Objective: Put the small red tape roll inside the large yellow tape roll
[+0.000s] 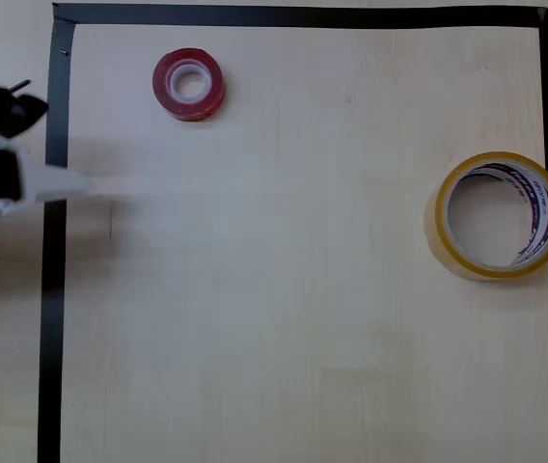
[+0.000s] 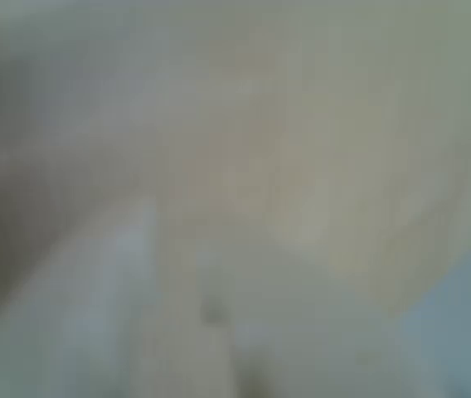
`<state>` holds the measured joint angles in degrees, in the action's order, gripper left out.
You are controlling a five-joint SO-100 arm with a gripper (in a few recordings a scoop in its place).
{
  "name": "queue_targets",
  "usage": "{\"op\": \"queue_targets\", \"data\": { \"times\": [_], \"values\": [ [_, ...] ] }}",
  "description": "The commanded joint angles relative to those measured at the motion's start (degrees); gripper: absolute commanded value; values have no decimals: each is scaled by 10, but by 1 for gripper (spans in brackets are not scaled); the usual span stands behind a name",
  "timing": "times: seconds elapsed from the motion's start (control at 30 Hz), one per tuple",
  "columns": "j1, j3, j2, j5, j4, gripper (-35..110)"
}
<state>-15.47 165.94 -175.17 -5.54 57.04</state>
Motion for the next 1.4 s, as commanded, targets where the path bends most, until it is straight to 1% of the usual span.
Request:
{"op": "queue_targets", "data": {
  "times": [0.0, 0.23, 0.47, 0.7, 0.83, 1.1, 1.37],
  "values": [
    [-47, -140, 180, -1, -37, 0],
    [-108, -315, 447, 2, -35, 0],
    [-138, -415, 587, 2, -50, 0],
    [-142, -467, 697, 4, -80, 2],
    [-142, -483, 739, 5, -89, 12],
    [-139, -485, 774, 6, -124, 15],
    [-150, -519, 814, 6, -125, 15]
  ]
}}
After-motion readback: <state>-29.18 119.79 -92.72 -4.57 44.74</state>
